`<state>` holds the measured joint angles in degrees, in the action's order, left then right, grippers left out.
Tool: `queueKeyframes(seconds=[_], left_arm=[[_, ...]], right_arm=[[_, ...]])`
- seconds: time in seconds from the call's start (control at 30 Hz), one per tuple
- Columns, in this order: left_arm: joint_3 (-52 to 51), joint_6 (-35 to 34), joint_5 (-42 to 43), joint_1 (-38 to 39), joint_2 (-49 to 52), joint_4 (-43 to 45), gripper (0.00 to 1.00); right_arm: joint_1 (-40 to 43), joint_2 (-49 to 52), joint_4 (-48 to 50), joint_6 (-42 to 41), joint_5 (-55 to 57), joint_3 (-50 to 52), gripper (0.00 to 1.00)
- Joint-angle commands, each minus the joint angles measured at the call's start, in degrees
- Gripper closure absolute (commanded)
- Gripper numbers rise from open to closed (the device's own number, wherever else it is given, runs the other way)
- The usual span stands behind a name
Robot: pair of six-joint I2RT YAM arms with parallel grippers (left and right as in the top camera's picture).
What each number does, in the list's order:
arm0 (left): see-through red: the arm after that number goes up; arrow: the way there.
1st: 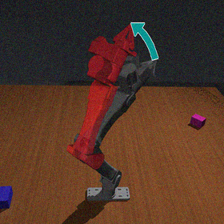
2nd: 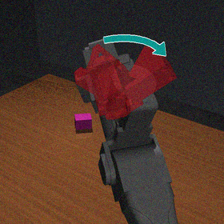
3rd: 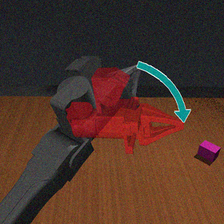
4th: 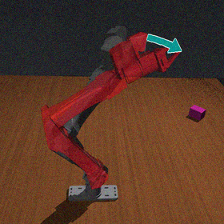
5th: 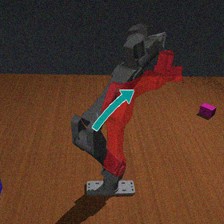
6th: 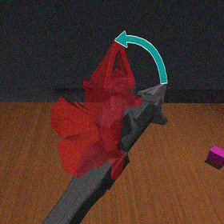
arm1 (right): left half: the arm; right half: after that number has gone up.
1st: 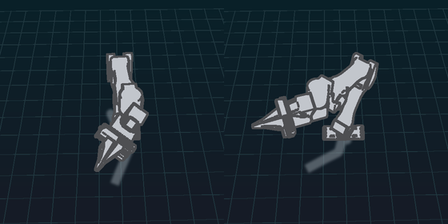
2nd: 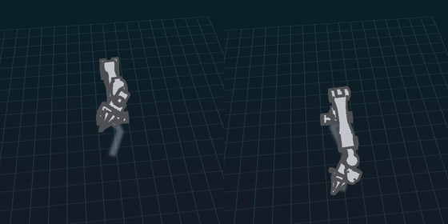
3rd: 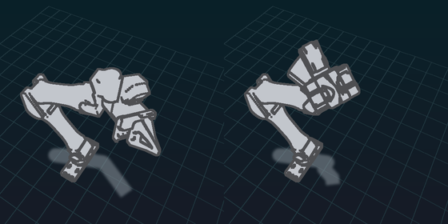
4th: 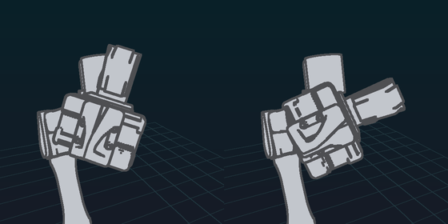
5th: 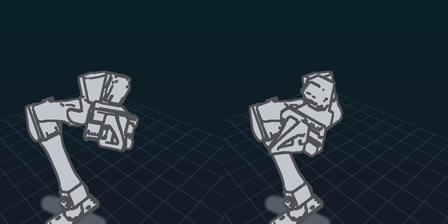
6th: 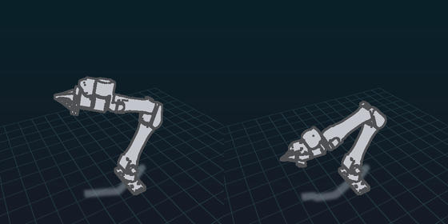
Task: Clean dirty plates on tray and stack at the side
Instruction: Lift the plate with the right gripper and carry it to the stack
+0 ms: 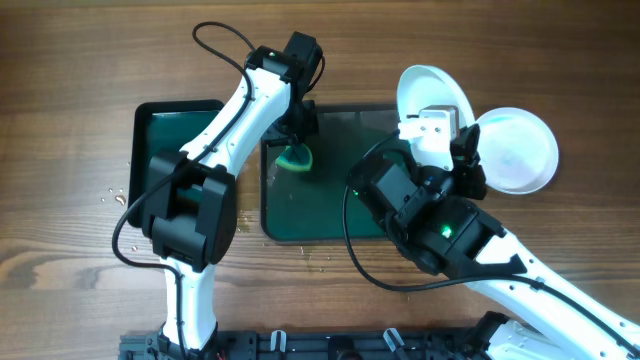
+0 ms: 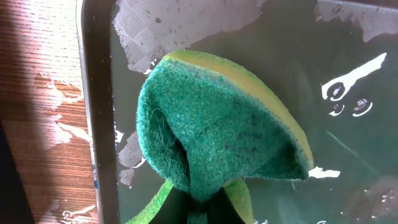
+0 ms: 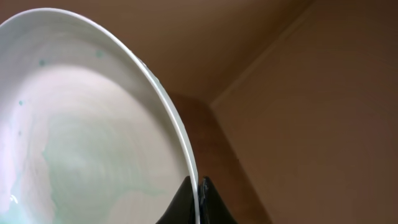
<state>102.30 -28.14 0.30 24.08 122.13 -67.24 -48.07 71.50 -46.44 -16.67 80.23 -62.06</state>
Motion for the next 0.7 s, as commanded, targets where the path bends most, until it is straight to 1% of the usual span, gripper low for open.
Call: queueKeyframes(seconds=[0.0,0.17,0.23,0.33,0.4,0.43,0.53,0.6,0.63,0.67], left_arm=[[0.68,0.7,-0.76,0.02,-0.35,0.11,0.96],[0.68,0.7,-0.76,0.09,-0.35,0.13,0.96],[0.68,0.72,-0.76,0.09,-0.35,0.13,0.96],[0.68,0.72,-0.76,0.09,-0.35,0.13,0.96],[0.68,0.72,-0.76,0.09,-0.35,0.13,0.96],[0.68,0.72,-0.76,0.09,-0.35,0.11,0.96],[0.68,0.72,-0.76,0.09,-0.35,0.11,0.96],[0.68,0.72,-0.76,0.09,-0.35,0.09,0.96],[0.68,0.72,-0.76,0.09,-0.35,0.04,0.96],[0.68,0.72,-0.76,0.09,-0.35,0.0,0.96]], right_arm=[[-0.31,-1.01,1.2,2.47,4.46,0.04,0.96],[-0.31,-1.01,3.61,4.66,3.3,0.04,0.96],[-0.24,-1.01,3.8,4.63,-1.22,0.04,0.96],[1.44,-1.01,3.48,3.87,-18.95,0.28,0.96],[4.52,-0.81,3.21,-0.9,-29.38,1.09,0.96],[6.03,-0.66,2.99,-2.99,-32.52,1.44,0.96],[13.88,-0.24,2.67,-7.19,-45.83,3.15,0.96],[20.46,-0.26,2.71,-7.76,-55.52,3.37,0.96],[22.73,-0.26,2.93,-7.69,-58.66,3.37,0.96],[26.88,-0.26,3.43,-7.54,-64.04,3.37,0.96]])
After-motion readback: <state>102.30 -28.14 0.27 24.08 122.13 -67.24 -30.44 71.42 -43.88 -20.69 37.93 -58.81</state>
